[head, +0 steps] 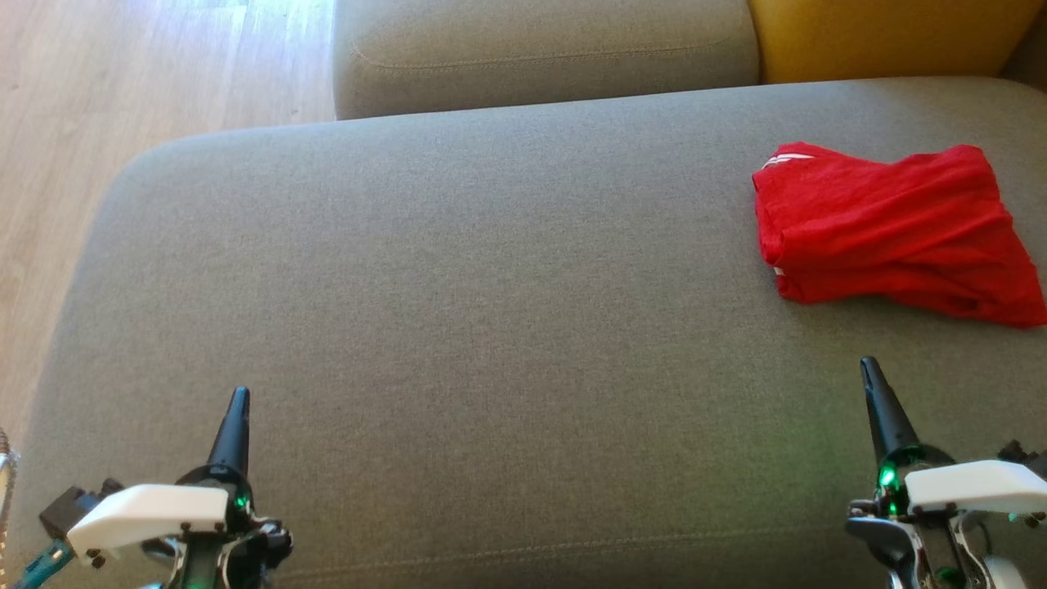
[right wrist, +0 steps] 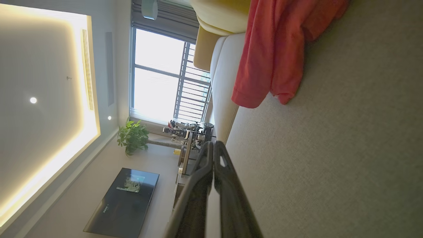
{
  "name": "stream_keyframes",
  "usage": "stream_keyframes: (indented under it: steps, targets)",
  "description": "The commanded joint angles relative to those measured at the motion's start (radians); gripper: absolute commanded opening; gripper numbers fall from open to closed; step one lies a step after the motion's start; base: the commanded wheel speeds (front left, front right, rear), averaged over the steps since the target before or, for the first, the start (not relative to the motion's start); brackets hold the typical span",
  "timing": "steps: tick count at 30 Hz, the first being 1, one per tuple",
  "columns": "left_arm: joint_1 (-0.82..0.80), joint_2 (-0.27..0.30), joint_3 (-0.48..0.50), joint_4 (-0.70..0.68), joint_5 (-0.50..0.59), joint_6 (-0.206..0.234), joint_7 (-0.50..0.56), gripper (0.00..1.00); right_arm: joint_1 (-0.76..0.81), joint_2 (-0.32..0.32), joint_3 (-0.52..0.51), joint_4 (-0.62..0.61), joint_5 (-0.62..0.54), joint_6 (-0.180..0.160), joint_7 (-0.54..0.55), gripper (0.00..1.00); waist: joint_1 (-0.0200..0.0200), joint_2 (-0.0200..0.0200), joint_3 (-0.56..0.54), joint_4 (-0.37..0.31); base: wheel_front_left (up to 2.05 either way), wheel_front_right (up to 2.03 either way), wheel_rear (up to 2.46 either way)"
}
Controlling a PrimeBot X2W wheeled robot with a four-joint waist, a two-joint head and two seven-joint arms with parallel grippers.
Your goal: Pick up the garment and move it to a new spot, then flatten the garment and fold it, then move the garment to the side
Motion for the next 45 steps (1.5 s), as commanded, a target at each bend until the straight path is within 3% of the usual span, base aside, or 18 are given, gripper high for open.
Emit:
stream_keyframes:
  steps: [1,19,45]
  targets:
    - [-0.066,0.017,0.042,-0.022,-0.032,-0.012,0.011,0.00,-0.064,-0.006,0.014,-0.031,0.033,0.000,0.009,0.00,0.0000,0.0000,0.001,0.000,0.00,0.00,0.00]
    - [-0.115,0.015,0.082,0.006,-0.228,-0.041,0.061,0.00,-0.090,-0.007,0.002,-0.025,0.238,0.000,0.058,0.00,0.0000,0.0000,0.008,-0.003,0.00,0.00,0.00]
    - [-0.116,0.006,0.094,0.007,-0.218,-0.041,0.071,0.00,-0.090,-0.006,0.001,-0.025,0.237,0.000,0.059,0.00,0.0000,0.0000,0.008,-0.003,0.00,0.00,0.00]
